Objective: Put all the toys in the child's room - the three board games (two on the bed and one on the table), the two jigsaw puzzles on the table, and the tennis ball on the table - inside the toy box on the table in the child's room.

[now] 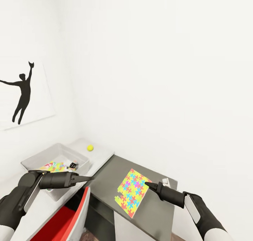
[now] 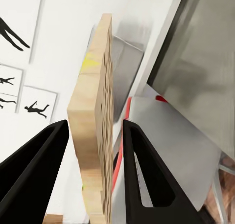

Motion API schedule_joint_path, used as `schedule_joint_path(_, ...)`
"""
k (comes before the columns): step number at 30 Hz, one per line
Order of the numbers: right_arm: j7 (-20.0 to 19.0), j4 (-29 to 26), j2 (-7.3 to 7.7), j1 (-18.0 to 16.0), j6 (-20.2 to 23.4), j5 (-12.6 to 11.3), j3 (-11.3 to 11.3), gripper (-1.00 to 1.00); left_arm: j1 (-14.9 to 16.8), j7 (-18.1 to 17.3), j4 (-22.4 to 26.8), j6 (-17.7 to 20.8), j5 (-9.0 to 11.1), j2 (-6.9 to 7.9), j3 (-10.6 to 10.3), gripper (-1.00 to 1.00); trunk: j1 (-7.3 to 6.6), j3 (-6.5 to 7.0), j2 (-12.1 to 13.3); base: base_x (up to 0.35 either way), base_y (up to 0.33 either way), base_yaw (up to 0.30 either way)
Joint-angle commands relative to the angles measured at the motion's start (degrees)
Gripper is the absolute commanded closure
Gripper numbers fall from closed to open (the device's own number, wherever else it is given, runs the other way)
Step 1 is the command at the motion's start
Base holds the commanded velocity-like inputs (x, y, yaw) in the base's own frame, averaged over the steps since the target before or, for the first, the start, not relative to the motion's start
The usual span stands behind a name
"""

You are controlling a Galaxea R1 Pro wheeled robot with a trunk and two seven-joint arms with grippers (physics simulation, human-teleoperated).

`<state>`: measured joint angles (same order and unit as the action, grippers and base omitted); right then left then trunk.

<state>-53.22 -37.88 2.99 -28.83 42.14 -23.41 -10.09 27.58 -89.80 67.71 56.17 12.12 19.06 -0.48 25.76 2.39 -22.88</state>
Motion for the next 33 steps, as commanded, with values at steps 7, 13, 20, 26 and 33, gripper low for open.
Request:
schedule_joint_path(7, -0.2, 0.0, 0.00, 0.0, 0.3, -0.1, -0.1, 1.00, 0.0, -0.2, 0.0, 0.6, 0.0, 0.01, -0.1, -1.00, 0.02, 0.25, 0.0, 0.000, 0.000, 0.265)
schedule_joint_path(13, -0.3, 0.0, 0.00, 0.0, 0.3, -0.1, -0.1, 1.00, 0.0, -0.2, 0.0, 0.5, 0.0, 0.01, -0.1, -1.00, 0.02, 0.43, 0.0, 0.000, 0.000, 0.272)
schedule_joint_path(20, -0.3, 0.0, 0.00, 0.0, 0.4, -0.1, -0.1, 1.00, 0.1, -0.2, 0.0, 0.5, 0.0, 0.01, 0.0, -1.00, 0.02, 0.46, 0.0, 0.000, 0.000, 0.249)
schedule_joint_path(26, -0.4, 0.0, 0.00, 0.0, 0.4, -0.1, -0.1, 1.00, 0.0, -0.2, 0.0, 0.5, 0.0, 0.01, 0.0, -1.00, 0.02, 0.46, 0.0, 0.000, 0.000, 0.167)
schedule_joint_path(33, -0.4, 0.0, 0.00, 0.0, 0.4, -0.1, -0.1, 1.00, 0.0, -0.2, 0.0, 0.5, 0.0, 0.01, 0.1, -1.00, 0.02, 0.46, 0.0, 0.000, 0.000, 0.025)
